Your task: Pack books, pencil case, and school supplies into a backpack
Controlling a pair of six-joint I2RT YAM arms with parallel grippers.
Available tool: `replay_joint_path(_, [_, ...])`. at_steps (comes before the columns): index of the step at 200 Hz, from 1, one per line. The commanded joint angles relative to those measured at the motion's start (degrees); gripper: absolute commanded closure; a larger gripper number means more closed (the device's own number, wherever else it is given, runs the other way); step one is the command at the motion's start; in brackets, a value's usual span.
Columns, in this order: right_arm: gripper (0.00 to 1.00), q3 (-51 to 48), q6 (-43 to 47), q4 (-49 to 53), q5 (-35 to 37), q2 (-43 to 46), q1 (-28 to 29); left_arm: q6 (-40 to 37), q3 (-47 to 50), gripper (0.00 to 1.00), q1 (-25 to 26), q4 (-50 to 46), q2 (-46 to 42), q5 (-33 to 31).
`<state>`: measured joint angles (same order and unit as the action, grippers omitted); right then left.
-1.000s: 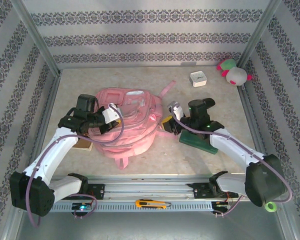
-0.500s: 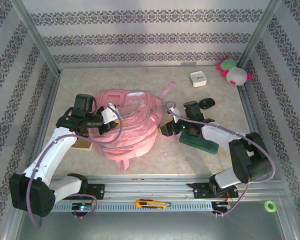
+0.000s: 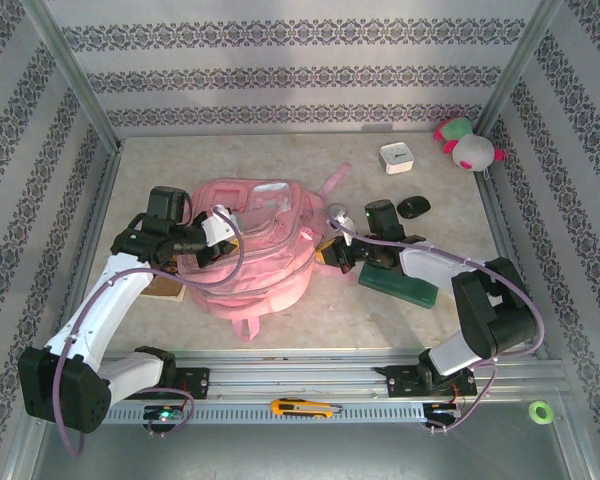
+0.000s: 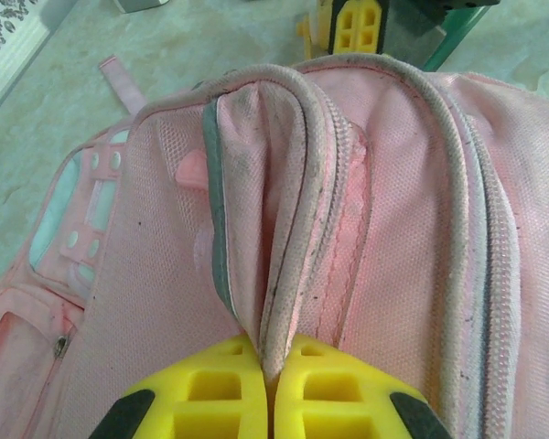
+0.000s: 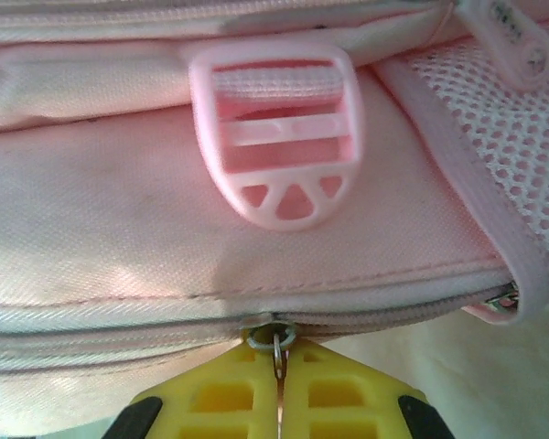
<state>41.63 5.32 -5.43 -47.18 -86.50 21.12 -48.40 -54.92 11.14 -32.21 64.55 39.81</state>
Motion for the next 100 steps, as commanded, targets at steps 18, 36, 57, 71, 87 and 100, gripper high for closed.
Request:
replay_joint_path(18, [1.00,-0.7,-4.5,-2.3,-5.4,4.7,-0.6,4.0,-0.6,1.00,0.8,8.8,-0.8,-5.4])
replay_joint_path(36, [1.00,0.0,-7.9,-2.6,-7.6,5.0,-0.2,5.1,-0.2,1.00,2.5,9.4,-0.8,-10.0])
replay_joint_path(57, [1.00,1.1,-11.4,-2.4,-9.1,5.5,1.0,7.1,0.8,1.00,5.6,11.3,-0.9,-14.8])
replay_joint_path(71, [1.00,1.7,-13.6,-2.3,-9.9,5.9,1.9,9.1,1.7,1.00,7.6,13.6,-0.7,-19.0])
replay_joint_path(87, [1.00,2.1,-16.9,-2.2,-9.9,6.7,2.5,12.4,2.3,1.00,9.0,16.7,-0.2,-22.8])
replay_joint_path(100, [1.00,2.5,-19.6,-2.1,-10.0,7.1,3.2,14.9,2.8,1.00,9.8,19.1,0.1,-24.1])
